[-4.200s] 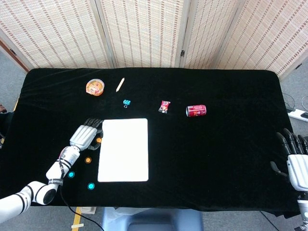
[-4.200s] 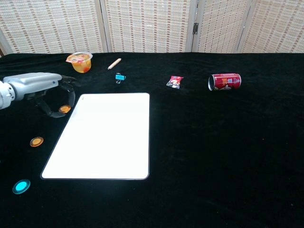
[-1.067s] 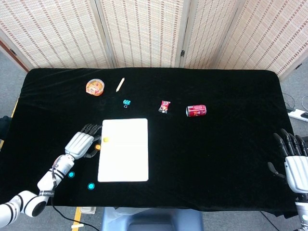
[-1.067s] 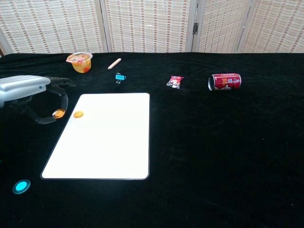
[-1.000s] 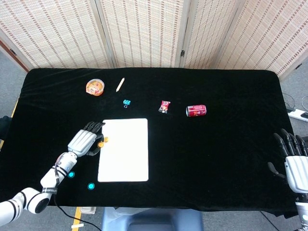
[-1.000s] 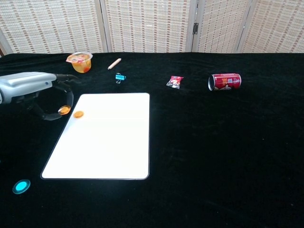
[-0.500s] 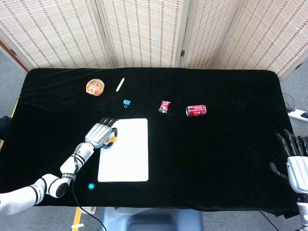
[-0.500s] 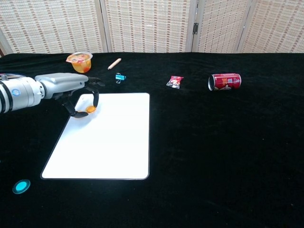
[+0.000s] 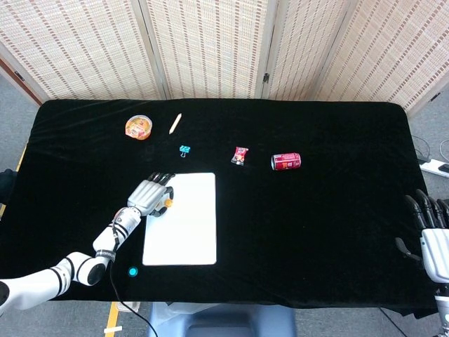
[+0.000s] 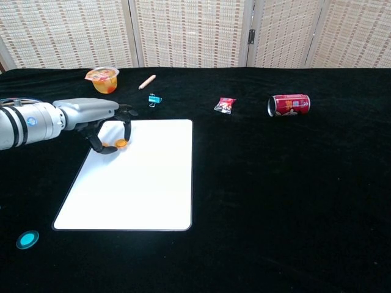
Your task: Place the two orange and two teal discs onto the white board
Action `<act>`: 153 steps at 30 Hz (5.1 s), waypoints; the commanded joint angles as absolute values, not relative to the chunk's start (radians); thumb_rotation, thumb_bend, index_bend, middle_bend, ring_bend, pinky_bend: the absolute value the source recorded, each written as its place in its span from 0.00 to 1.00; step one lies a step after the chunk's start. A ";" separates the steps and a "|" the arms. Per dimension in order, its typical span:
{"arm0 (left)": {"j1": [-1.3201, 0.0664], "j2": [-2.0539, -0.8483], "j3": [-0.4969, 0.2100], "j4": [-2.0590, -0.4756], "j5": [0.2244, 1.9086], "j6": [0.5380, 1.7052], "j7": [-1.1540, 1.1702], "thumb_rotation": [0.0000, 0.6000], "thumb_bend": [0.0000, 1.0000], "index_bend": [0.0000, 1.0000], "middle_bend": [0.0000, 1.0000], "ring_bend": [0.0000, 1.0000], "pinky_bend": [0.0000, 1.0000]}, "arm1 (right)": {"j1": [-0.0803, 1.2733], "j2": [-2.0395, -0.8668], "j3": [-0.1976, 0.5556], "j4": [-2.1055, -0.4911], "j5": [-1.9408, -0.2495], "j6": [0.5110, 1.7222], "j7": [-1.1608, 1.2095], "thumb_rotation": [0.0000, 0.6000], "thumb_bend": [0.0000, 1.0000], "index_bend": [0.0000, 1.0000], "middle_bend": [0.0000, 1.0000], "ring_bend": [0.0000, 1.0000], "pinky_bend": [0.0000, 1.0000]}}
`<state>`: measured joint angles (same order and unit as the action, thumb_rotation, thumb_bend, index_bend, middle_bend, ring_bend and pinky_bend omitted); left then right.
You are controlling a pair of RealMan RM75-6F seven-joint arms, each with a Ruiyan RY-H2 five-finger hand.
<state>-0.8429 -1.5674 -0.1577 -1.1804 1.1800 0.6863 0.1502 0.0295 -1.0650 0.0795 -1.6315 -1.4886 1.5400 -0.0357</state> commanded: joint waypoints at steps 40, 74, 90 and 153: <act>-0.441 -1.294 0.145 -1.355 1.530 1.160 0.008 1.00 0.44 0.44 0.08 0.00 0.00 | 0.043 -1.066 0.076 -1.641 -1.536 1.545 -0.040 1.00 0.35 0.00 0.02 0.04 0.00; -0.351 -1.347 0.148 -1.270 1.565 1.154 -0.021 1.00 0.44 0.43 0.08 0.00 0.00 | 0.042 -1.074 0.069 -1.647 -1.549 1.554 -0.052 1.00 0.35 0.00 0.02 0.04 0.00; -0.351 -1.374 0.129 -1.235 1.569 1.140 -0.047 1.00 0.44 0.49 0.08 0.00 0.00 | 0.040 -1.074 0.068 -1.649 -1.549 1.557 -0.054 1.00 0.35 0.00 0.02 0.04 0.00; -0.637 -1.461 -0.011 -1.346 1.481 0.924 0.034 1.00 0.36 0.28 0.08 0.00 0.00 | 0.032 -1.071 0.072 -1.634 -1.528 1.557 -0.038 1.00 0.35 0.00 0.02 0.02 0.00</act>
<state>-0.6402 -1.4629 -0.0124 -1.3414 1.4767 0.9163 0.0365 0.0316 -1.0708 0.0722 -1.6335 -1.5277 1.5571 -0.0381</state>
